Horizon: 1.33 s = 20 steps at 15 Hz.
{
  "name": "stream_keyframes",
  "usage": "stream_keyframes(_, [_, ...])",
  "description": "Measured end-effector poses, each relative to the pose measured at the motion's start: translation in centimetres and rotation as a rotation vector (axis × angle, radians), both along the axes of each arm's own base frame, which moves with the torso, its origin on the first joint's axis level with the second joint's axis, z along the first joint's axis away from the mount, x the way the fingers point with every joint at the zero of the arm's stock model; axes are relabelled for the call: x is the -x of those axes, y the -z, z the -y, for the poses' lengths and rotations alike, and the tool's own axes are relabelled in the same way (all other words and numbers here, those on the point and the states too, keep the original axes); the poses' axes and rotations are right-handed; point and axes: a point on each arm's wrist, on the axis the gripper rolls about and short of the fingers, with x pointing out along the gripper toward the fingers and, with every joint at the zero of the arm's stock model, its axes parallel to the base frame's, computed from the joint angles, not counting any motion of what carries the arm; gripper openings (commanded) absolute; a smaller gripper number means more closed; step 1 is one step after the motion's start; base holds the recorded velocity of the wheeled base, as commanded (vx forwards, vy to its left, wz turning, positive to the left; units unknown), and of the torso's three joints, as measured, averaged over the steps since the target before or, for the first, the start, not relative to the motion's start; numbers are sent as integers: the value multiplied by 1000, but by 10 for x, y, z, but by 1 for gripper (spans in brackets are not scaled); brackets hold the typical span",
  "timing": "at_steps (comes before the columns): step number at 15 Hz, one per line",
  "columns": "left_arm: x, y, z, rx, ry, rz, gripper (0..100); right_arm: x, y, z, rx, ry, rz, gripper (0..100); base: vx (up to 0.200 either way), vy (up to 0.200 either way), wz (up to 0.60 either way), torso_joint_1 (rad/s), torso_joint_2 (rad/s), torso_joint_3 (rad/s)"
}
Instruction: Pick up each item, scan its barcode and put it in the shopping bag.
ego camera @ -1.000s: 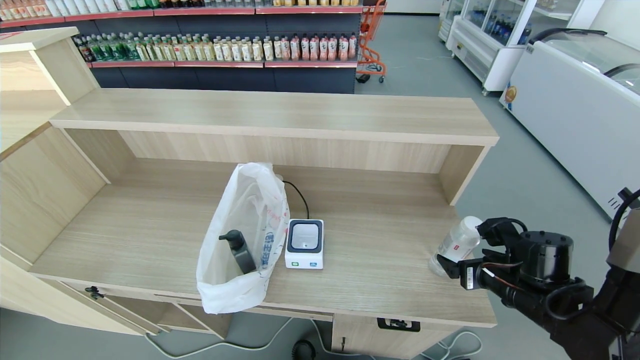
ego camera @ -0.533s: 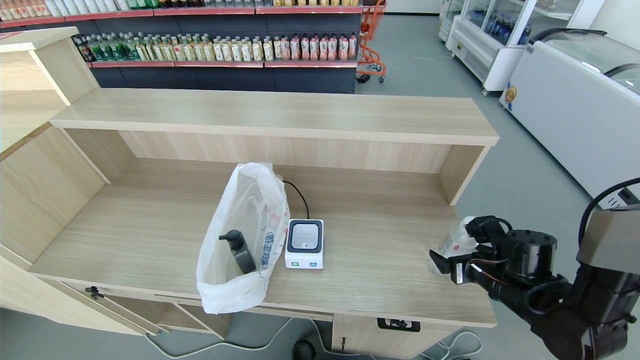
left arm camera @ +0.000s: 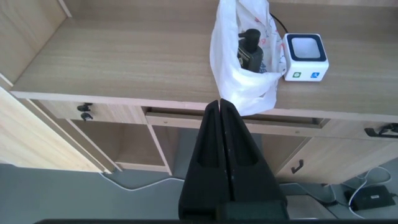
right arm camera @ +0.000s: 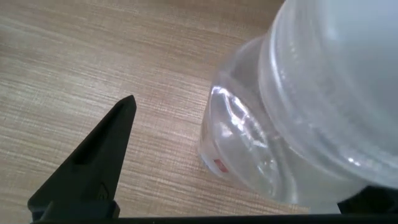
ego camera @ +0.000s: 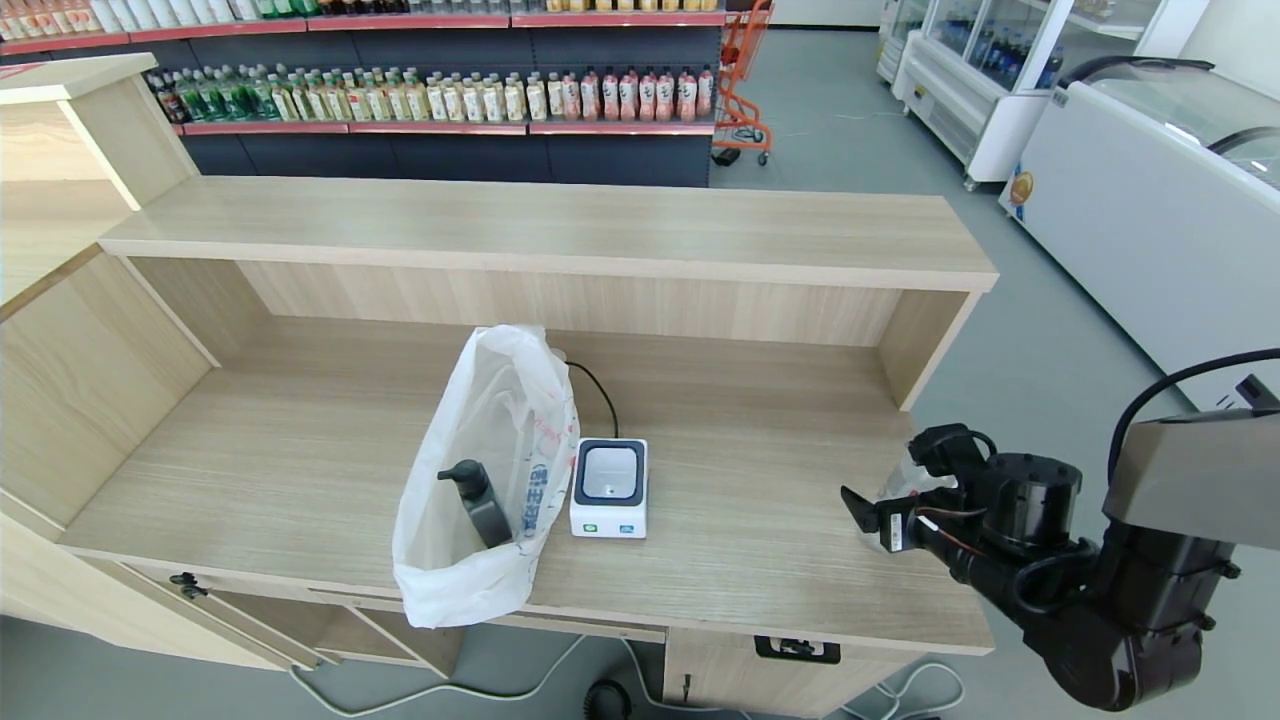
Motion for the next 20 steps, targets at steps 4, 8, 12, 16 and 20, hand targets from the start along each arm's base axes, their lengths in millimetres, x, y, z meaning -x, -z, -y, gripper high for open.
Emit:
stream_keyframes(4, [0, 0, 0, 0, 0, 0, 0, -6, 8, -2, 9, -3, -10, 100, 0, 0, 0, 0, 0, 0])
stream_keyframes(8, [0, 0, 0, 0, 0, 0, 0, -12, 10, -3, 8, -1, 2, 0, 0, 0, 0, 0, 0, 0])
stream_keyframes(12, [0, 0, 0, 0, 0, 0, 0, -12, 6, -3, 6, -1, 14, 0, 0, 0, 0, 0, 0, 0])
stream_keyframes(16, [0, 0, 0, 0, 0, 0, 0, -10, 2, -2, 4, -1, 15, 0, 0, 0, 0, 0, 0, 0])
stream_keyframes(20, [0, 0, 0, 0, 0, 0, 0, 1, -25, 2, -31, 2, -1, 0, 0, 0, 0, 0, 0, 0])
